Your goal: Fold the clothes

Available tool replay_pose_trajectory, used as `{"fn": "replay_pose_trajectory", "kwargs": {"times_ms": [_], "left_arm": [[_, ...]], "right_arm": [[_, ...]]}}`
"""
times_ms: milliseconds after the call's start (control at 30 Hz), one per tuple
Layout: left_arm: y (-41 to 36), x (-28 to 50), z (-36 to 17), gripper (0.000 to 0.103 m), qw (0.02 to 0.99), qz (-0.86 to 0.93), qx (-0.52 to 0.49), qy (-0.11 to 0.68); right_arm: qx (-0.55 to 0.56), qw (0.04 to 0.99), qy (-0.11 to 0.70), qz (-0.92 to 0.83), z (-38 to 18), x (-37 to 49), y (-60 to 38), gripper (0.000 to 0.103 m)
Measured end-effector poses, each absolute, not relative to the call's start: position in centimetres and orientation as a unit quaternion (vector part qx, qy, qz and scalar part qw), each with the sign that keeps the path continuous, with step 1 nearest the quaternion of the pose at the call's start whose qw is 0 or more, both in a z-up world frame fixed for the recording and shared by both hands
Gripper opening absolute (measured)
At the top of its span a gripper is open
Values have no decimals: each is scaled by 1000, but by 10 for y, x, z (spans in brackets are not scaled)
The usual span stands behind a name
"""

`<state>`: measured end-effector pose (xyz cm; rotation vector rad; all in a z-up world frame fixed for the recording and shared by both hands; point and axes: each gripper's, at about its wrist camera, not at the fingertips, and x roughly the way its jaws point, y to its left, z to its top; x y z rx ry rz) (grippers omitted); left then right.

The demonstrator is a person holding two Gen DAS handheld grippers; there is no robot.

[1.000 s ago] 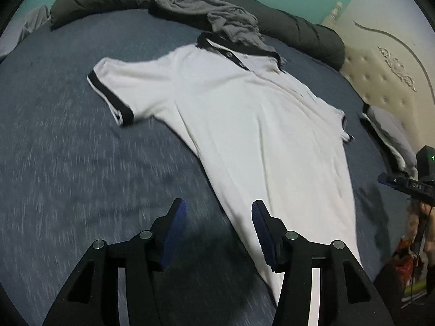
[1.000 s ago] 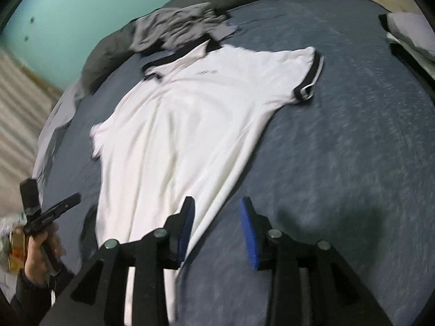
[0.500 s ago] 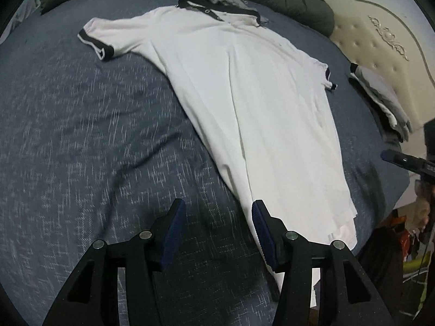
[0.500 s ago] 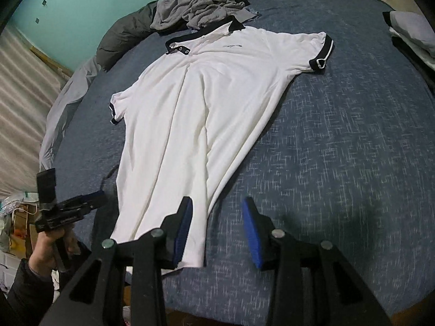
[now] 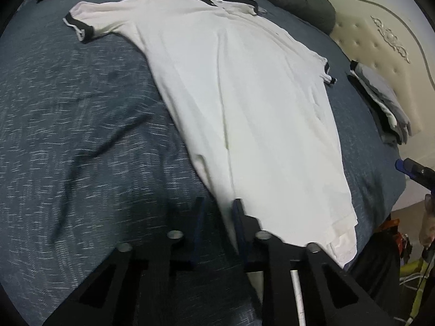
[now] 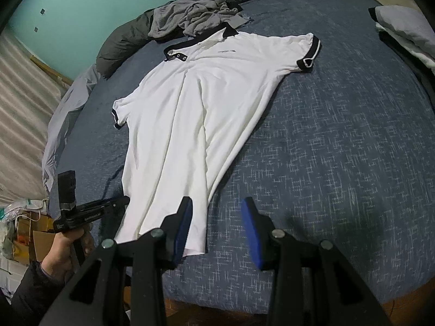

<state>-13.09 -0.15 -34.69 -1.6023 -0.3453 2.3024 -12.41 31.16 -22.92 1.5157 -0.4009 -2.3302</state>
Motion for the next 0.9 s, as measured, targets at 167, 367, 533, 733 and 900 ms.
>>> {"fn": "replay_pose_trajectory", "kwargs": {"times_ms": [167, 367, 533, 733, 900], "left_arm": [[-2, -130, -341, 1, 168, 808, -554, -113], [-31, -121, -309, 1, 170, 826, -525, -114], [-71, -116, -286, 1, 147, 839, -511, -113], [-98, -117, -283, 1, 128, 841, -512, -117], [-98, -118, -291, 1, 125, 838, -519, -113]], "right_arm": [[533, 168, -140, -818, -229, -124, 309, 38], [537, 173, -133, -815, -232, -126, 301, 38], [547, 172, -131, -809, -239, -130, 296, 38], [576, 168, -141, -788, -261, -138, 288, 38], [603, 154, -163, -765, -283, -152, 276, 38]]}}
